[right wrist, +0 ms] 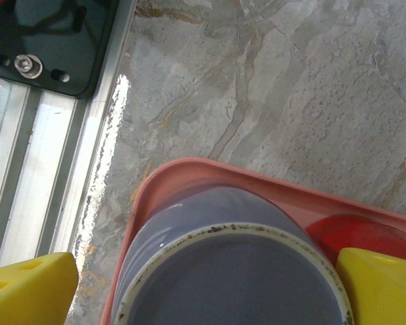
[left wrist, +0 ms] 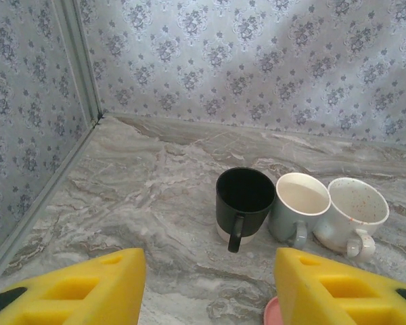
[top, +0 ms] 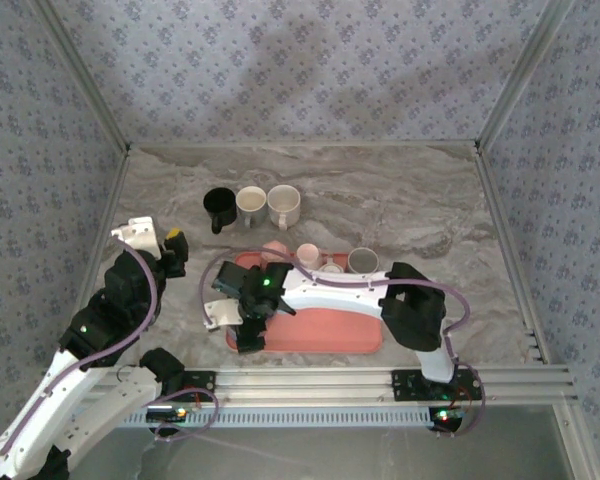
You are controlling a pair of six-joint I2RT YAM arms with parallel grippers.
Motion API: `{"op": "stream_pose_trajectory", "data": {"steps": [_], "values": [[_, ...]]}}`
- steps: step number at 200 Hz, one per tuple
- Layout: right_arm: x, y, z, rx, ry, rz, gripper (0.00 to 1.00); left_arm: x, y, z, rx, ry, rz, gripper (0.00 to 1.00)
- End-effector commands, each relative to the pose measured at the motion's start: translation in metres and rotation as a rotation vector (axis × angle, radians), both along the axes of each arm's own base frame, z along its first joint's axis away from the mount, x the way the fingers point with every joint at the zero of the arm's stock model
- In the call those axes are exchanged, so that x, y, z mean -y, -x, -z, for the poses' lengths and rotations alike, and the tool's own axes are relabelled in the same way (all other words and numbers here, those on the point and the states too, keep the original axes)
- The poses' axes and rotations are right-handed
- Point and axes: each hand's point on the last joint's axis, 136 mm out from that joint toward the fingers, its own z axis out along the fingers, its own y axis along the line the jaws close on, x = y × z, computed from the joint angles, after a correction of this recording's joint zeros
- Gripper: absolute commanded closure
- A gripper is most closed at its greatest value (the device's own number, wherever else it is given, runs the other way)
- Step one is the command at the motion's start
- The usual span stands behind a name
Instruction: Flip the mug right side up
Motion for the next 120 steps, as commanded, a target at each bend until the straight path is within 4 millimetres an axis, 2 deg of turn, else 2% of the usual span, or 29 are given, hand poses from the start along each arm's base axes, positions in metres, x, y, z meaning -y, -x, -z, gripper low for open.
{"op": "stream_pose_trajectory", "data": {"steps": [1, 36, 72, 120], "values": [[0.022, 0.0, 0.02, 0.016, 0.139, -0.002, 0.01, 0.001, -0.003, -0.003, 0.016, 0.007, 0.003, 0.47], [0.034, -0.004, 0.026, 0.037, 0.201, 0.014, 0.02, 0.003, -0.004, -0.001, 0.008, 0.003, 0.009, 0.47], [0.047, -0.006, 0.03, 0.043, 0.251, 0.023, 0.08, 0.001, -0.004, -0.001, 0.01, 0.005, 0.002, 0.47], [0.061, -0.01, 0.021, 0.055, 0.231, 0.068, 0.1, 0.001, -0.004, 0.0, 0.009, 0.004, 0.0, 0.47]]}}
